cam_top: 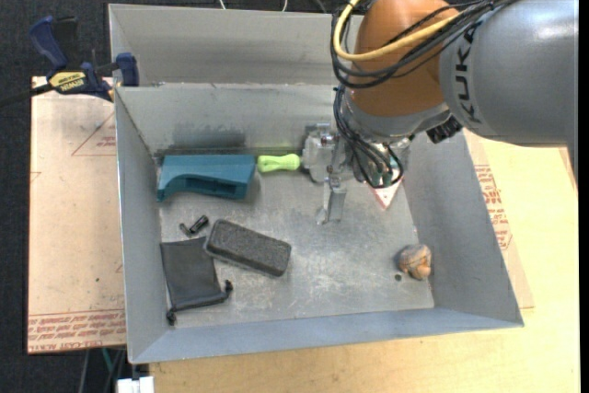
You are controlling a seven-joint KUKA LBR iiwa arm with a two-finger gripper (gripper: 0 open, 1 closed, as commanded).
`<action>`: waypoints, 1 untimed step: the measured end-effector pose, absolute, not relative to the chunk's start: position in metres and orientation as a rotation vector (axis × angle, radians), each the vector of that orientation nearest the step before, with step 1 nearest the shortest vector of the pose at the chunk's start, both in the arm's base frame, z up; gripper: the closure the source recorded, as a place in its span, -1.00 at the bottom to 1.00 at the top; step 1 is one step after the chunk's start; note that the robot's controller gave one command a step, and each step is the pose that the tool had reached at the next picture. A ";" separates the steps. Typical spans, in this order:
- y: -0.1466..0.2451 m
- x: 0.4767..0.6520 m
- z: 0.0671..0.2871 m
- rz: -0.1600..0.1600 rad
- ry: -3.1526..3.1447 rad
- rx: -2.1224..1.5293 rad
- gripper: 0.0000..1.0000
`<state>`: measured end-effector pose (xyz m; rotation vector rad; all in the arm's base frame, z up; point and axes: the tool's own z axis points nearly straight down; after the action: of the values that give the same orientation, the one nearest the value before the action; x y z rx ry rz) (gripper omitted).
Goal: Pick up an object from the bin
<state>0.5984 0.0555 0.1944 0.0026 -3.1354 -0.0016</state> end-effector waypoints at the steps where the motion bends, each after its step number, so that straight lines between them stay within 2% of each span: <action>1: 0.055 0.600 0.199 -0.002 -3.143 0.001 -1.00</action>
Offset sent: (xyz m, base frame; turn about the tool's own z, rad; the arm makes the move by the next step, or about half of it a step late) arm -0.0501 0.0731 -0.1244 -0.1073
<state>0.6000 0.0552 0.1992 0.0008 -3.1429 -0.0022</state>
